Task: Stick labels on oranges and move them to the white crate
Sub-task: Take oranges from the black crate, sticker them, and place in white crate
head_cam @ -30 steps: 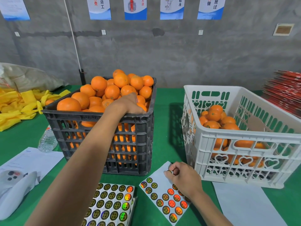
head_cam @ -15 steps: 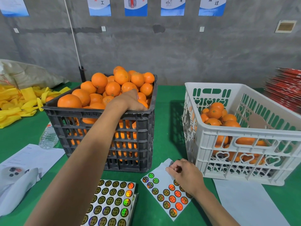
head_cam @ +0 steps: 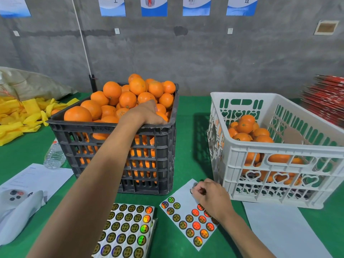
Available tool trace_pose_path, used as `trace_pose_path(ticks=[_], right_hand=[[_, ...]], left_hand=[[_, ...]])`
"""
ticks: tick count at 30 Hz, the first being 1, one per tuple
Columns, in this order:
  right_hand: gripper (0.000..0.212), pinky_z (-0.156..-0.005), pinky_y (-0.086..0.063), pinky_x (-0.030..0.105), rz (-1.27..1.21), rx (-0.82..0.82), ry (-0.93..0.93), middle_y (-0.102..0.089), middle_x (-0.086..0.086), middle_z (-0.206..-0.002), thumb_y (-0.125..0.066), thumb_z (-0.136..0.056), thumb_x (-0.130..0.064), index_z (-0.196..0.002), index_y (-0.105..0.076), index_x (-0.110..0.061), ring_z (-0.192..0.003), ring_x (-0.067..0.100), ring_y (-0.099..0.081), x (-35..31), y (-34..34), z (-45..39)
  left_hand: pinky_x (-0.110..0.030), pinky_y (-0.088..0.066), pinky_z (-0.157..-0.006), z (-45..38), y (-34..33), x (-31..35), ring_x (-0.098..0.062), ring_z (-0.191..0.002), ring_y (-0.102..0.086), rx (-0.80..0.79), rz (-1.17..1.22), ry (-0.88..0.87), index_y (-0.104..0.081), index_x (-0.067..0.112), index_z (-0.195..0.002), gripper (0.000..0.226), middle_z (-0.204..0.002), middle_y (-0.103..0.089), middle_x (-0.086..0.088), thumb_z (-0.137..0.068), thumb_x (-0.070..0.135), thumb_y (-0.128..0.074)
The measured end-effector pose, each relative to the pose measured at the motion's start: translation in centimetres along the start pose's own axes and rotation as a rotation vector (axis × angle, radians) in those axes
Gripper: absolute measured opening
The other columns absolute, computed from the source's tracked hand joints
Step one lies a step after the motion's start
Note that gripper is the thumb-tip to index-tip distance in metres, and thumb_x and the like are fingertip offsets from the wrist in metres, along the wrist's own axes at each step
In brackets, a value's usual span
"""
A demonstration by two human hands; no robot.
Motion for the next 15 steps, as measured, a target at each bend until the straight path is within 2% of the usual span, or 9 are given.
trace_pose_path(ticks=[2,4,8,11,15], right_hand=[[0.028,-0.073,-0.052,0.028,0.011,-0.025,0.019,-0.057,-0.014,-0.086,-0.058,-0.09,-0.06,-0.085,-0.069,-0.035,-0.074,0.005,-0.057,-0.1,-0.01,0.01],[0.032,-0.071,-0.047,0.023,0.007,-0.067,0.034,-0.056,-0.016,-0.09,-0.058,-0.089,-0.065,-0.1,-0.07,-0.038,-0.079,0.003,-0.057,-0.18,0.02,0.1],[0.034,-0.079,-0.049,0.027,-0.04,-0.164,0.047,-0.051,-0.017,-0.096,-0.051,-0.099,-0.052,-0.127,-0.065,-0.04,-0.089,0.006,-0.058,0.17,0.04,0.26],[0.033,-0.081,-0.047,0.026,-0.077,-0.212,0.049,-0.052,-0.016,-0.098,-0.052,-0.102,-0.041,-0.132,-0.064,-0.037,-0.092,0.006,-0.057,0.3,0.01,0.11],[0.028,-0.089,-0.051,0.032,-0.084,-0.238,0.028,-0.063,-0.009,-0.099,-0.058,-0.101,-0.037,-0.127,-0.067,-0.035,-0.094,0.011,-0.061,0.03,0.19,-0.14]], left_hand=[[-0.033,-0.038,-0.06,-0.02,-0.02,-0.01,-0.026,-0.096,-0.055,-0.001,0.003,-0.002,-0.043,0.02,-0.123,0.059,-0.105,-0.054,-0.002,-0.078,0.039,-0.077],[-0.033,-0.039,-0.06,-0.1,-0.02,-0.04,-0.025,-0.095,-0.055,0.0,0.004,-0.008,-0.043,0.021,-0.121,0.058,-0.104,-0.054,-0.001,-0.079,0.04,-0.078],[-0.035,-0.041,-0.066,-0.37,-0.02,-0.08,-0.02,-0.086,-0.054,0.007,0.009,-0.017,-0.046,0.02,-0.115,0.049,-0.101,-0.055,-0.002,-0.079,0.036,-0.076],[-0.036,-0.044,-0.07,-0.46,-0.07,-0.14,-0.022,-0.09,-0.055,0.005,0.0,-0.02,-0.047,0.02,-0.114,0.05,-0.105,-0.056,-0.003,-0.078,0.038,-0.076],[-0.038,-0.046,-0.076,-0.41,-0.08,-0.06,-0.026,-0.1,-0.057,0.006,-0.009,-0.02,-0.046,0.02,-0.117,0.054,-0.109,-0.057,-0.003,-0.078,0.041,-0.078]])
Point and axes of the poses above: each hand's wrist, its own z-axis away from the middle knuckle, its own y-axis out of the back of the hand, x = y × z, the point moved 7 cm from there along -z, towards the middle knuckle
